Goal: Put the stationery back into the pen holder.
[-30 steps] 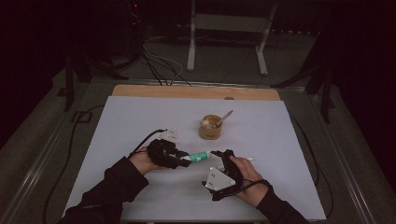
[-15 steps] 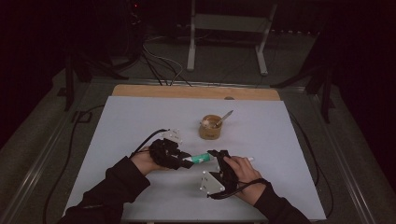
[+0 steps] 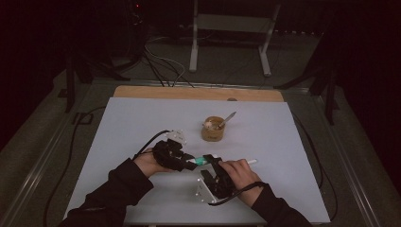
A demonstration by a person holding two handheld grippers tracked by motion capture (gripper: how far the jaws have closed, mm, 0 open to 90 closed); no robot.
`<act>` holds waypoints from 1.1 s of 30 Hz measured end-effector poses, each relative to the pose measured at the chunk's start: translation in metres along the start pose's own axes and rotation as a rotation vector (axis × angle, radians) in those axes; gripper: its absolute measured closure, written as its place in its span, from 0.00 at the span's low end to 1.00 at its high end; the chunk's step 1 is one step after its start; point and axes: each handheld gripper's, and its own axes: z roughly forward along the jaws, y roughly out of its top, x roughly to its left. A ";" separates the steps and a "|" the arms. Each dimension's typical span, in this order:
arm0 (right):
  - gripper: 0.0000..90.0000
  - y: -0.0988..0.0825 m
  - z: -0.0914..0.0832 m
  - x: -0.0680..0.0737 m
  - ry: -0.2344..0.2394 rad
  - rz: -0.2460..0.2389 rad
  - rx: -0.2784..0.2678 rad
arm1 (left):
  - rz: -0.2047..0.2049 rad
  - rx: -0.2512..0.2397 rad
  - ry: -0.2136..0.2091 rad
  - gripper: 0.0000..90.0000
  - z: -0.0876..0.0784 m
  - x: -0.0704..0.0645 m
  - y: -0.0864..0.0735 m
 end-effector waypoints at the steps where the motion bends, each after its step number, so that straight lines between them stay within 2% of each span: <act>1: 0.47 0.000 0.000 0.000 0.000 0.000 0.000 | 0.000 0.000 0.000 0.74 0.000 0.000 0.000; 2: 0.53 0.003 0.000 0.000 -0.020 -0.017 0.004 | -0.009 0.000 0.002 0.74 0.001 0.000 0.001; 3: 0.53 0.003 0.000 0.000 -0.020 -0.017 0.004 | -0.009 0.000 0.002 0.74 0.001 0.000 0.001; 4: 0.59 0.004 0.000 0.000 -0.033 -0.037 0.008 | -0.013 0.005 0.000 0.74 0.002 0.000 0.001; 7: 0.62 0.006 0.001 0.000 -0.037 -0.041 0.011 | -0.020 0.004 -0.006 0.74 0.003 0.000 0.002; 9: 0.64 0.006 0.002 0.001 -0.050 -0.065 0.031 | -0.025 0.011 -0.001 0.74 0.004 -0.001 0.003; 10: 0.68 0.007 0.003 0.001 -0.058 -0.069 0.027 | -0.023 0.012 0.000 0.74 0.005 -0.001 0.004; 14: 0.71 0.008 0.004 0.001 -0.064 -0.097 0.039 | -0.042 0.010 -0.006 0.74 0.006 0.000 0.004; 21: 0.73 0.009 0.005 0.003 -0.060 -0.090 0.046 | -0.043 0.008 0.001 0.73 0.006 -0.001 0.005; 23: 0.73 0.008 0.005 0.003 -0.064 -0.081 0.046 | -0.026 -0.010 0.006 0.73 0.007 -0.002 0.004; 25: 0.73 0.007 0.005 0.002 -0.071 -0.067 0.044 | 0.000 -0.052 0.017 0.70 0.006 -0.002 0.002; 26: 0.73 0.006 0.004 0.001 -0.072 -0.048 0.045 | 0.044 -0.077 0.014 0.58 0.005 -0.002 0.000; 27: 0.73 0.006 0.004 0.001 -0.072 -0.048 0.045 | 0.044 -0.077 0.014 0.54 0.005 -0.002 0.000; 28: 0.73 0.004 0.003 0.000 -0.075 -0.024 0.043 | 0.053 -0.110 0.003 0.52 0.002 0.000 -0.003; 29: 0.73 0.004 0.003 0.000 -0.075 -0.024 0.043 | 0.053 -0.110 0.003 0.49 0.002 0.000 -0.003; 30: 0.73 0.002 0.002 -0.003 -0.082 -0.005 0.044 | 0.052 -0.147 0.006 0.46 -0.001 0.002 -0.007; 31: 0.73 0.002 0.002 -0.003 -0.082 -0.005 0.044 | 0.052 -0.147 0.006 0.45 -0.001 0.002 -0.007; 32: 0.73 -0.001 0.000 -0.007 -0.067 0.044 0.040 | 0.036 -0.188 0.000 0.43 -0.006 0.005 -0.011; 33: 0.73 -0.001 0.000 -0.007 -0.067 0.044 0.040 | 0.036 -0.188 0.000 0.43 -0.006 0.005 -0.011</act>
